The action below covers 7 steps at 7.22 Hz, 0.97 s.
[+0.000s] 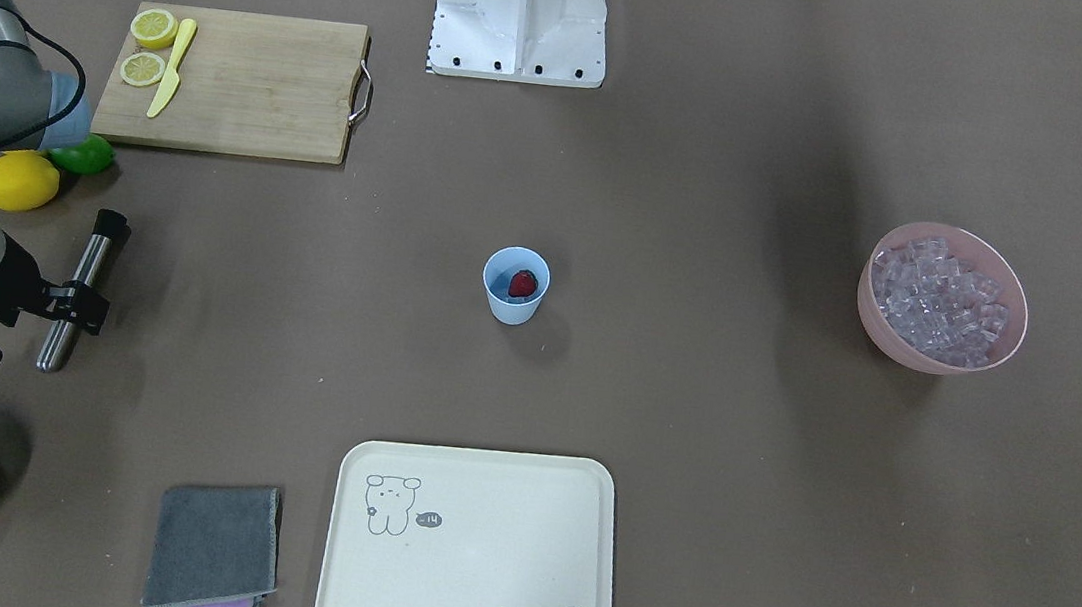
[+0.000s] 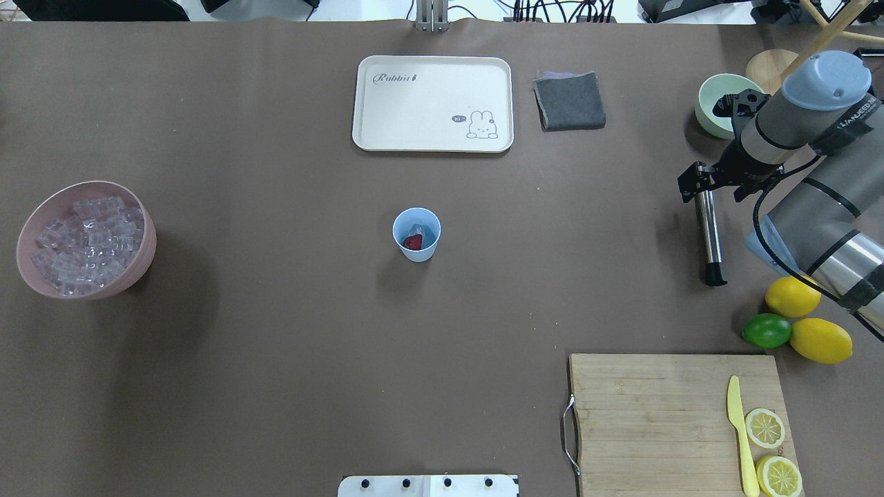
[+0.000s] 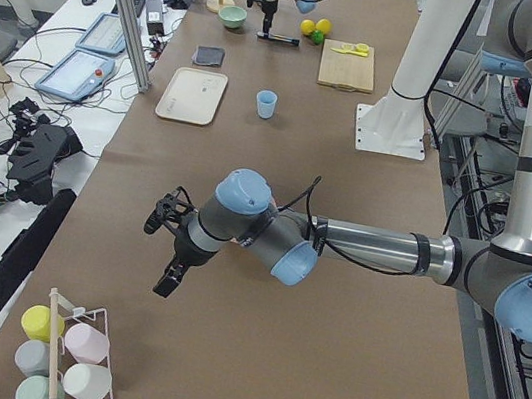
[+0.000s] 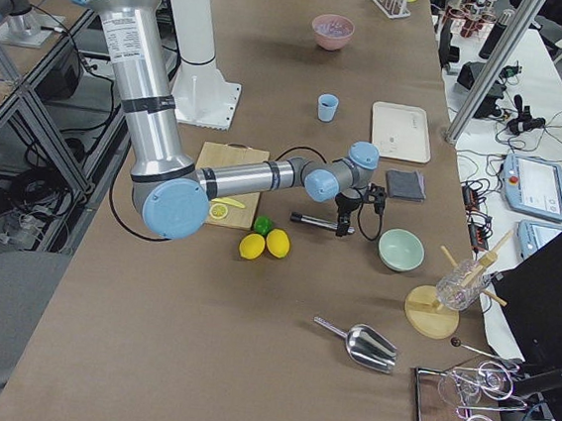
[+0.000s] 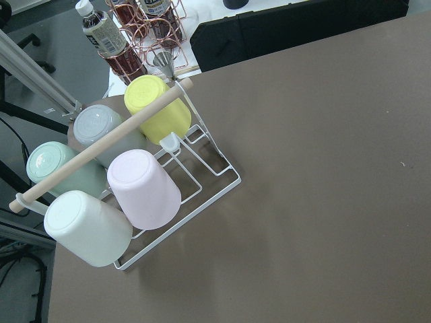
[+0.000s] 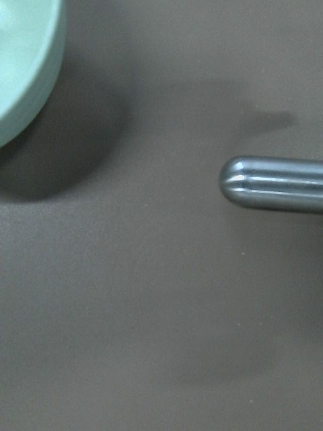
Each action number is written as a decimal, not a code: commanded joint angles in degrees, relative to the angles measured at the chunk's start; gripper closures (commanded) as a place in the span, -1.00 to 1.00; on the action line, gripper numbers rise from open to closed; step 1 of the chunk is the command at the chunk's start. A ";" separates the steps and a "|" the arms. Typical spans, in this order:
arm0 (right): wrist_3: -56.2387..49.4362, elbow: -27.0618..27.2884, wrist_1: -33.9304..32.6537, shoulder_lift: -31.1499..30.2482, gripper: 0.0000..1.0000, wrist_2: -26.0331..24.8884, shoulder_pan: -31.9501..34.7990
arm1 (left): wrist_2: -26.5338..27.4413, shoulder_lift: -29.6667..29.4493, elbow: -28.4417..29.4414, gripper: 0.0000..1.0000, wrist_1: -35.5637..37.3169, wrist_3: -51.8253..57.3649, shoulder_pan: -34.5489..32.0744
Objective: Mash ice and strawberries in cup
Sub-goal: 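Lower the right gripper around the pestle top and close it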
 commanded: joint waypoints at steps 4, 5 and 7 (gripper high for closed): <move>-0.09 -0.38 -0.06 -0.13 -0.99 -0.02 -0.50 | 0.00 -0.13 -0.17 -0.96 0.00 0.00 0.00; 0.00 -0.81 -0.06 0.05 -0.98 0.07 -0.58 | 0.00 -0.22 -0.17 -0.96 0.00 0.00 0.00; 0.00 -1.69 0.38 0.14 -0.51 0.16 -0.59 | 0.09 -0.83 0.10 -0.95 0.00 0.00 0.00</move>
